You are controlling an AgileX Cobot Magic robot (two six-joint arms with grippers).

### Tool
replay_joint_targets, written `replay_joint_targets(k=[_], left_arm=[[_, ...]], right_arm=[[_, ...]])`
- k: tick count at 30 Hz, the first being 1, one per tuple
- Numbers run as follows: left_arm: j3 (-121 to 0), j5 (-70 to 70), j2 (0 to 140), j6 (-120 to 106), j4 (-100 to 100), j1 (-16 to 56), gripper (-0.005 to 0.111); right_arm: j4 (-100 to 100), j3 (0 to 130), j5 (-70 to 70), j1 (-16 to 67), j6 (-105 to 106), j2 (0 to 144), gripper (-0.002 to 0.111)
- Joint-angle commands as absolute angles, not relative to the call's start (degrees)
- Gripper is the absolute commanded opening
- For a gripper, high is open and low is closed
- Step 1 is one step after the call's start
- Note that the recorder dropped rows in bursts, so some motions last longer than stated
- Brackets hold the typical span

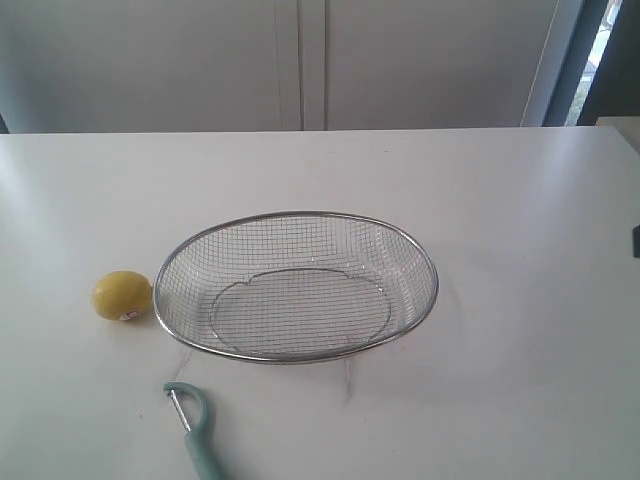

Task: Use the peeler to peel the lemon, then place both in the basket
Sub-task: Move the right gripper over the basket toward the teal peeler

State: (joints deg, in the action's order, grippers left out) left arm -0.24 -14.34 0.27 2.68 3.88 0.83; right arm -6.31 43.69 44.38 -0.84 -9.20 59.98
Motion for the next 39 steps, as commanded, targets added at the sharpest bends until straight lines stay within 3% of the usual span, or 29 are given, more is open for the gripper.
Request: replay_joint_targets(k=[1, 18, 39], left_arm=[[0.0, -14.2, 0.0, 2.7, 3.5, 0.7, 0.0], [0.0, -14.2, 0.0, 2.7, 3.5, 0.7, 0.0], [0.0, -14.2, 0.0, 2.7, 3.5, 0.7, 0.0]], right_arm=[[-4.5, 44.0, 44.5, 3.2, -6.9, 64.0, 0.0], [0.0, 44.3, 40.7, 19.9, -6.2, 74.3, 0.0], [4.9, 59.0, 42.6, 43.4, -6.7, 88.7, 0.0]])
